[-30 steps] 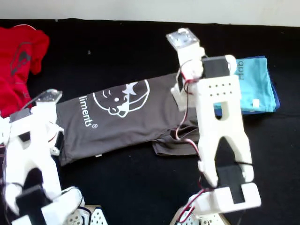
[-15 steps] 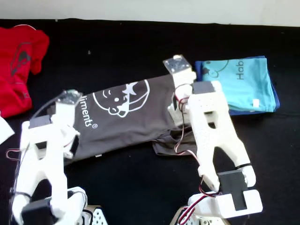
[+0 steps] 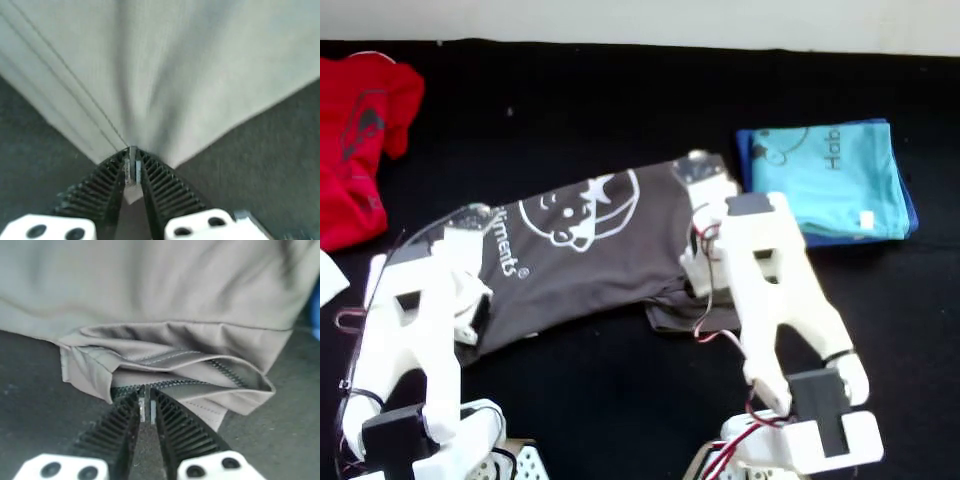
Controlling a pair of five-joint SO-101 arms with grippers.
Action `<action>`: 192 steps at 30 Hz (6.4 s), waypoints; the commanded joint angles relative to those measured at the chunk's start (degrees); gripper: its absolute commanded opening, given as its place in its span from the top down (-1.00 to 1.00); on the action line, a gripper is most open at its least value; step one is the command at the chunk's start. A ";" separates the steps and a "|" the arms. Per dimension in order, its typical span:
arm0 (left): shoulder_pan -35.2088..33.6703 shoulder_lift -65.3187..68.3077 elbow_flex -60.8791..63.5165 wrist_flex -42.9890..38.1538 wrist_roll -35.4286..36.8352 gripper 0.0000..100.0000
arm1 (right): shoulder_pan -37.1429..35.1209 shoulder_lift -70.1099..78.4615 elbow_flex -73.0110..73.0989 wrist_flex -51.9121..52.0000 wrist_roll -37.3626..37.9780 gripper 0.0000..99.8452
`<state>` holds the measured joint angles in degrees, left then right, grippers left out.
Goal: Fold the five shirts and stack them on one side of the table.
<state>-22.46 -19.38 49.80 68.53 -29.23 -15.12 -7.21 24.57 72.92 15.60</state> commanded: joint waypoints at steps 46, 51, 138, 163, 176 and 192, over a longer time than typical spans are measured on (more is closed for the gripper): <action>-1.45 6.55 5.32 -21.10 4.75 0.98 | -19.03 -1.89 13.85 -5.23 2.20 0.98; -1.80 6.55 5.32 -21.10 8.18 0.98 | -22.90 -2.07 12.62 -4.88 2.29 0.98; -1.89 6.46 5.32 -21.80 9.67 0.98 | -8.22 16.92 4.26 -8.48 13.71 0.99; -1.89 6.46 5.32 -21.80 9.67 0.98 | -2.77 47.08 -65.54 9.71 21.27 0.98; -1.89 6.46 5.32 -21.80 9.67 0.98 | 1.36 65.54 -99.03 7.25 7.91 0.64; -1.89 6.46 5.32 -21.80 9.67 0.98 | -1.27 65.80 -115.82 28.35 6.24 0.96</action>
<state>-23.60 -13.32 54.99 48.13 -19.91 -13.19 59.25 -92.00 100.26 22.37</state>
